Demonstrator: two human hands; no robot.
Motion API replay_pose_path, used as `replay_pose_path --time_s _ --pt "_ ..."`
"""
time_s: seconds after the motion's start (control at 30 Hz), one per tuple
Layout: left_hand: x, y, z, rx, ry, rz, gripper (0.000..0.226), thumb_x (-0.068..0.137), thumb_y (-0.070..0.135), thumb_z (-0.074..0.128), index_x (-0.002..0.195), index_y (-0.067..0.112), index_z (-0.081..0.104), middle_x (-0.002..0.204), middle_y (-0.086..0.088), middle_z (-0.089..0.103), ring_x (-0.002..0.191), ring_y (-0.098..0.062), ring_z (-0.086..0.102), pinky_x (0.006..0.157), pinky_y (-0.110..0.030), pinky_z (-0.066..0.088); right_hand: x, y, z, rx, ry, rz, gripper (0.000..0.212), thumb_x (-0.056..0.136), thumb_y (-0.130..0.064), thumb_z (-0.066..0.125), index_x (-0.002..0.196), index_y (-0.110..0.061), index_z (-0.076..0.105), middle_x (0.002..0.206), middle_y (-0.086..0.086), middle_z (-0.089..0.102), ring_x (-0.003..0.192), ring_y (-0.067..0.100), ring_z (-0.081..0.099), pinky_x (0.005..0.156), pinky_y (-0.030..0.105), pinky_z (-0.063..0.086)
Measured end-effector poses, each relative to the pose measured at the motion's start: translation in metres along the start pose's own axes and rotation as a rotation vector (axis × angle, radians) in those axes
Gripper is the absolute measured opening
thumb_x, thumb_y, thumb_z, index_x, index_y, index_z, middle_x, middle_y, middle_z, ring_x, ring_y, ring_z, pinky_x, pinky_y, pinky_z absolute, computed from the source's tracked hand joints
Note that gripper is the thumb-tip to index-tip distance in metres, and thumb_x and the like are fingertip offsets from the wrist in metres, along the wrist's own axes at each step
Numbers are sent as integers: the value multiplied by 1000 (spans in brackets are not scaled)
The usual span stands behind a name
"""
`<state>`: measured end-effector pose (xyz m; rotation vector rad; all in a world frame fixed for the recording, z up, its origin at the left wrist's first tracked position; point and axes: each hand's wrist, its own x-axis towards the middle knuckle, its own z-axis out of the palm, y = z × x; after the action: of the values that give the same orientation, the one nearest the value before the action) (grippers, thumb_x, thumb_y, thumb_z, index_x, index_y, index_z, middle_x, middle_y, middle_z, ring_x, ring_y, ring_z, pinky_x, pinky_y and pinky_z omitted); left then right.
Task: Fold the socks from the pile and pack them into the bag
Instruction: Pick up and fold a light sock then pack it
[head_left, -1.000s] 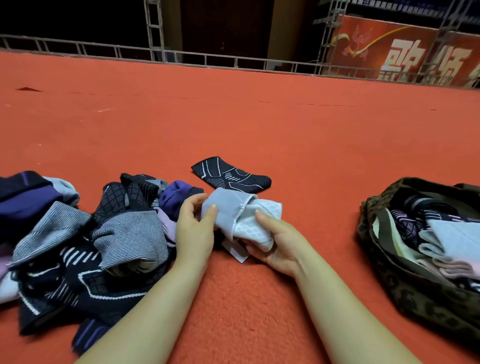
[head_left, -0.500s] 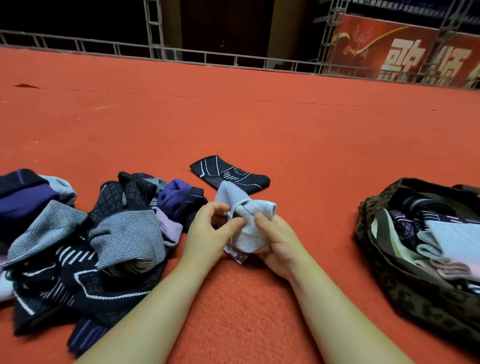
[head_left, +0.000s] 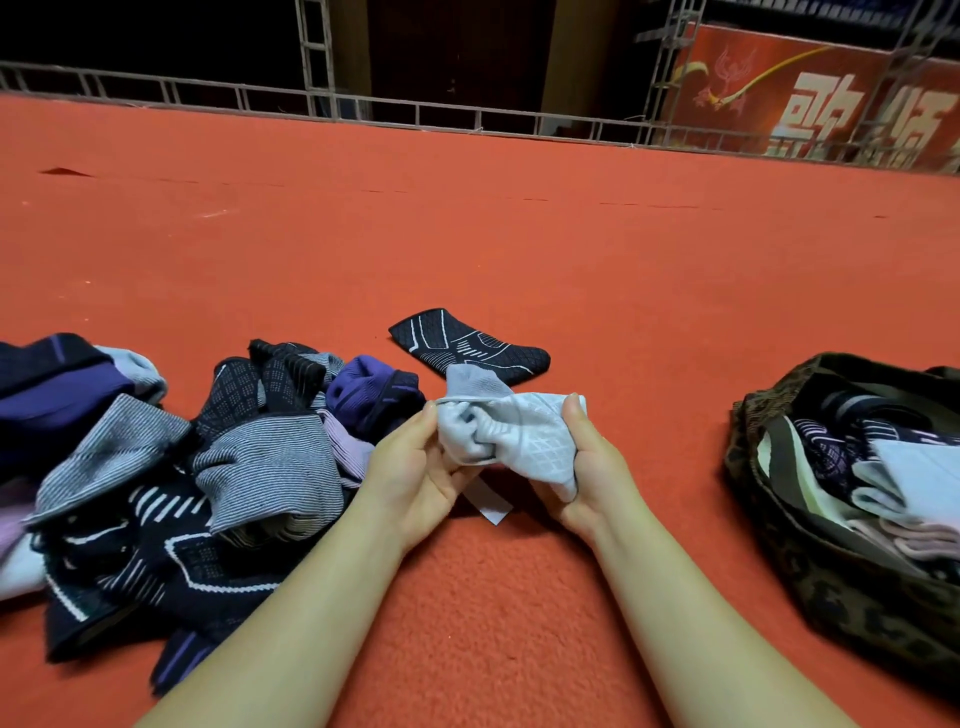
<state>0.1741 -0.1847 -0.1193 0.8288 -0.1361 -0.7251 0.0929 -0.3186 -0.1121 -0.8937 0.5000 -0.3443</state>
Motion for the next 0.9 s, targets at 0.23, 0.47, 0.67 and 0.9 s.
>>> replay_pose_path --time_s 0.23,0.47,0.67,0.9 --pt "0 9 -2 47 -32 20 44 98 32 37 90 2 68 83 -13 69 70 -21 67 61 -27 57 5 -4 -5 -141 153 -70 22 92 -26 60 85 -4 63 84 15 69 79 28 66 85 45 52" --pt "-3 6 0 279 -63 183 33 95 13 44 101 -16 58 102 -30 64 89 -28 62 74 -28 54 0 -11 -16 -1159 465 -741 23 86 -38 58 84 -16 53 85 0 57 87 23 52 78 37 40" --pt "-4 1 2 202 -82 190 20 97 11 41 111 12 56 87 -8 66 75 -17 65 67 -28 57 -21 10 15 -1564 -216 -716 62 75 -65 31 129 -37 45 126 -15 56 119 10 49 107 42 30" --pt "-3 3 3 199 25 244 12 96 18 48 106 21 53 79 -2 63 63 -10 62 56 -23 52 -15 10 11 -858 -207 -444 14 79 -37 61 79 -23 59 73 -11 62 68 5 55 64 26 45"
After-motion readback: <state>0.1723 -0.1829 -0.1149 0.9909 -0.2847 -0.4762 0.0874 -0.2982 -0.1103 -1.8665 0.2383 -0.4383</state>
